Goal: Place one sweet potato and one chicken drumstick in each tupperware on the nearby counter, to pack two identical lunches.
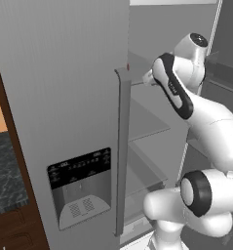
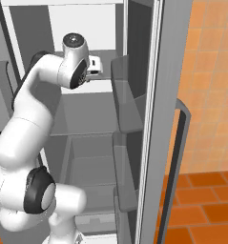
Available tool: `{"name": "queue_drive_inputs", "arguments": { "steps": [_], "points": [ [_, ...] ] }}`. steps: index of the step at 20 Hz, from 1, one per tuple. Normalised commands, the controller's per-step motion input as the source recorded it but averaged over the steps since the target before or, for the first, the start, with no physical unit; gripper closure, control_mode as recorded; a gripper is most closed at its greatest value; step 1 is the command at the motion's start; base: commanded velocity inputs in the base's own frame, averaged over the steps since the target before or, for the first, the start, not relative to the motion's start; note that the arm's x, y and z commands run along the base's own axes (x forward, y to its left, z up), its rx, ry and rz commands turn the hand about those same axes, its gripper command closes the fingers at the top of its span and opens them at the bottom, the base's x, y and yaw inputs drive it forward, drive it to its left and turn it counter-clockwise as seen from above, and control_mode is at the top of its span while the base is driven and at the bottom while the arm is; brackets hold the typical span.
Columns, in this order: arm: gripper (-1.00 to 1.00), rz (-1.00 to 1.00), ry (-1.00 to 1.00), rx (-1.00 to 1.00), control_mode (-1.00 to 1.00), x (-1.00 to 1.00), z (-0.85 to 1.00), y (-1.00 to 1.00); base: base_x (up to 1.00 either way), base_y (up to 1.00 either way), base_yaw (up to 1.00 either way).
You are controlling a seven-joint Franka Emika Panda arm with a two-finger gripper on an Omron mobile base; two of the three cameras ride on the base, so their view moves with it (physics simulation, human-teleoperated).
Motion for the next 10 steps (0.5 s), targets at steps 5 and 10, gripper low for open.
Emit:
{"name": "queue_drive_inputs", "arguments": {
  "steps": [5, 10],
  "points": [
    [1.00, 0.00, 0.39, -0.06, -1.00, -0.60, -0.47, 0.02, 0.00, 0.00, 0.00],
    [1.00, 0.00, 0.51, -0.08, -1.00, -0.80, -0.94, 0.00, 0.00, 0.00, 0.00]
  ]
}}
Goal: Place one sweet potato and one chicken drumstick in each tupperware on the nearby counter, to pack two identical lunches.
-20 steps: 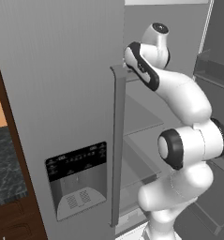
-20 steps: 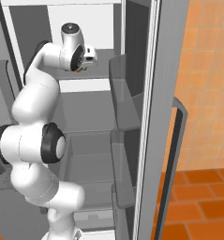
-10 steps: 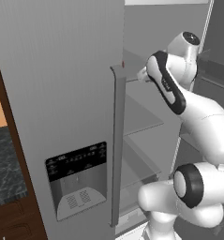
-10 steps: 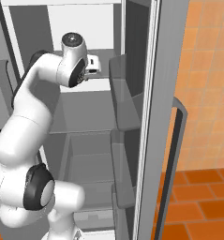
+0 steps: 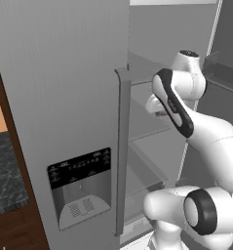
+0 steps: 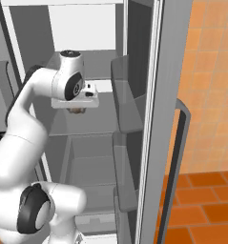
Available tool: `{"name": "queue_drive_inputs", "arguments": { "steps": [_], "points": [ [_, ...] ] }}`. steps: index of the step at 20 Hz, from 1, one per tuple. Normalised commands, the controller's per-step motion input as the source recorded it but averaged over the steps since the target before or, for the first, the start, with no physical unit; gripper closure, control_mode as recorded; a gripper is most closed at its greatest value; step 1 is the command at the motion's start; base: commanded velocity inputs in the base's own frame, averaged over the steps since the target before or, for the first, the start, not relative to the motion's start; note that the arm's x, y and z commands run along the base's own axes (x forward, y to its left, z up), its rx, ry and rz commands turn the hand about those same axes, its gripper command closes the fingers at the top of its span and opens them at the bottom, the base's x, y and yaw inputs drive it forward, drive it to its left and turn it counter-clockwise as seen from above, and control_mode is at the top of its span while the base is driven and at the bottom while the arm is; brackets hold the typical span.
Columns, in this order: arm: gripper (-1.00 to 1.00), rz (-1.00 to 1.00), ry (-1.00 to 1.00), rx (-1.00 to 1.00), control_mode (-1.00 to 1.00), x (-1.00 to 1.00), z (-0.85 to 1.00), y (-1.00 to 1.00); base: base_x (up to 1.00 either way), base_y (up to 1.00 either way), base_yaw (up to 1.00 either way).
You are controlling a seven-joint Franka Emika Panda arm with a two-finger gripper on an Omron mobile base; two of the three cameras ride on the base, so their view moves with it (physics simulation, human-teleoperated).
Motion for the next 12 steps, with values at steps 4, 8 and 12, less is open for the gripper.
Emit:
{"name": "queue_drive_inputs", "arguments": {
  "steps": [4, 8, 12],
  "points": [
    [1.00, 0.00, 0.49, -0.02, -1.00, -0.90, -0.97, 0.00, 0.00, 0.00, 0.00],
    [1.00, 0.00, 0.24, 0.00, -1.00, -1.00, -0.59, 0.00, 0.00, 0.00, 0.00],
    [1.00, 0.00, 0.11, 0.00, -1.00, -1.00, -0.38, 0.01, 0.00, 0.00, 0.00]
  ]
}}
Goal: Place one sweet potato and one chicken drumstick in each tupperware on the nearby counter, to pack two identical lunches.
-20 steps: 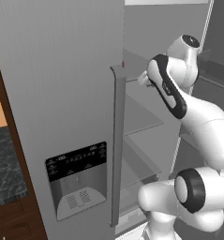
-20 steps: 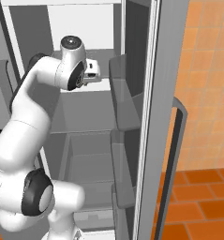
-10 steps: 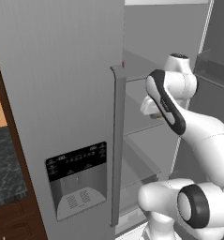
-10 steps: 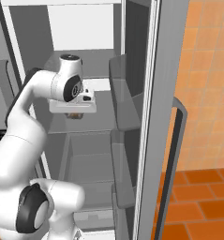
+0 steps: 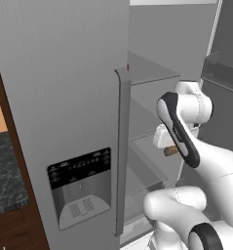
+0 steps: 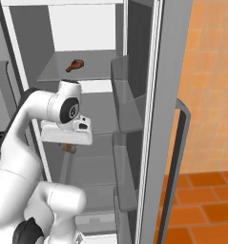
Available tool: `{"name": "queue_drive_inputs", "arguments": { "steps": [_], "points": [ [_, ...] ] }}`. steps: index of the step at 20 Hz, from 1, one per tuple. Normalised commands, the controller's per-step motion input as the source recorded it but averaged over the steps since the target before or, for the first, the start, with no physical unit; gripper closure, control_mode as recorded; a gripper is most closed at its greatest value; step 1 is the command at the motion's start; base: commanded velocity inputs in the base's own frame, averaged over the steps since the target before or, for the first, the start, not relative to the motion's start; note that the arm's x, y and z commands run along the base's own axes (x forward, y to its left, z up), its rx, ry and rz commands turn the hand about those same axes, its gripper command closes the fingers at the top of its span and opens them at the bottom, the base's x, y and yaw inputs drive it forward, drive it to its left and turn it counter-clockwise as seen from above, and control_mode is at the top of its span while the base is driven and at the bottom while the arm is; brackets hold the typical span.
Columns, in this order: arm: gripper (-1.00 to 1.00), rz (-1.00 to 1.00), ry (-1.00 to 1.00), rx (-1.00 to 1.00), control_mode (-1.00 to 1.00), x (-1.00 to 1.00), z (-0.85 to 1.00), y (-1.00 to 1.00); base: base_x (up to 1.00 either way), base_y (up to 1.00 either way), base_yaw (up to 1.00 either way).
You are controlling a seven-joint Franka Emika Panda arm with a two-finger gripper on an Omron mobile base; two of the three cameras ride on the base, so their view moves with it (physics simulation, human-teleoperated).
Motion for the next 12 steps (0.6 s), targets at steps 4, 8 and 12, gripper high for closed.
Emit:
{"name": "queue_drive_inputs", "arguments": {
  "steps": [4, 8, 12],
  "points": [
    [1.00, 0.00, 0.09, 0.00, -1.00, -0.90, -0.24, 0.01, 0.00, 0.00, 0.00],
    [1.00, 0.00, 0.00, 0.00, 1.00, 0.00, 0.00, 0.00, -1.00, 0.51, 0.00],
    [1.00, 0.00, 0.00, 0.00, 1.00, 0.00, 0.00, 0.00, -0.51, 1.00, 0.00]
  ]
}}
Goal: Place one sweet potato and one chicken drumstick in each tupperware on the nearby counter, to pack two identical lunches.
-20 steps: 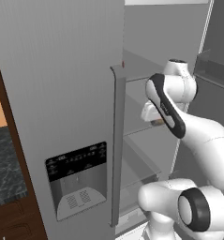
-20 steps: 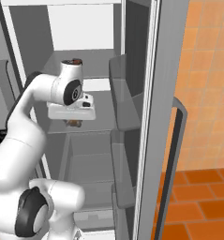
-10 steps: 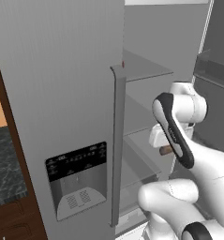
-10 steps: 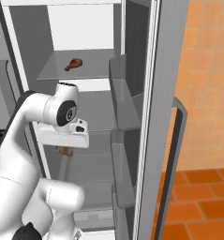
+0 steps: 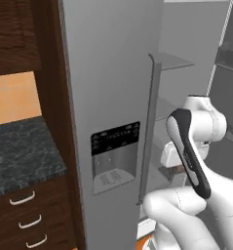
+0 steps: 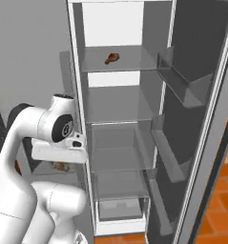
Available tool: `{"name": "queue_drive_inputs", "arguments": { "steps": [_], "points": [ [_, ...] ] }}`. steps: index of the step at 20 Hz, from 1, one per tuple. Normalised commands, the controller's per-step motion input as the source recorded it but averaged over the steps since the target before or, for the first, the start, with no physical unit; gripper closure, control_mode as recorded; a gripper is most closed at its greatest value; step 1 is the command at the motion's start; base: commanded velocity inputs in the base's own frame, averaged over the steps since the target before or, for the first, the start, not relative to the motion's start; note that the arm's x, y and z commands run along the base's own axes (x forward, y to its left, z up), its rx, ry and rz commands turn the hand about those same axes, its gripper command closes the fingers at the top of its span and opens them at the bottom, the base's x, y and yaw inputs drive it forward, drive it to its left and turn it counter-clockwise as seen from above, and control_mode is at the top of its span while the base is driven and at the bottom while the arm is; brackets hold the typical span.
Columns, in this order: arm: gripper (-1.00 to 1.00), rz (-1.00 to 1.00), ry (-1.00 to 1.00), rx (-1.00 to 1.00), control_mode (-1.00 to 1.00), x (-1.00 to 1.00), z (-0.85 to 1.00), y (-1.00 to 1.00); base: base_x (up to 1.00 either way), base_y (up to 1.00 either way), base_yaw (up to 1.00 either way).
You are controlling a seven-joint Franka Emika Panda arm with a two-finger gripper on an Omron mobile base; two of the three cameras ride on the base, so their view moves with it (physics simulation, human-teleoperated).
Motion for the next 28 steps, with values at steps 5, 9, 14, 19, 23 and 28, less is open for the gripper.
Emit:
{"name": "queue_drive_inputs", "arguments": {
  "steps": [5, 9, 14, 19, 23, 28],
  "points": [
    [1.00, 0.00, 0.00, 0.00, 1.00, 0.00, 0.00, 0.00, -0.18, 1.00, 0.00],
    [1.00, 0.00, 0.00, 0.00, 1.00, 0.00, 0.00, 0.00, -0.22, 1.00, 0.00],
    [1.00, 0.00, 0.00, 0.00, 1.00, 0.00, 0.00, 0.00, -0.22, 1.00, 0.00],
    [1.00, 0.00, 0.00, 0.00, 1.00, 0.00, 0.00, 0.00, -0.02, 1.00, 0.04],
    [1.00, 0.00, 0.00, 0.00, 1.00, 0.00, 0.00, 0.00, 0.00, 1.00, 0.06],
    [1.00, 0.00, 0.00, 0.00, 1.00, 0.00, 0.00, 0.00, 0.08, 1.00, 0.11]
  ]
}}
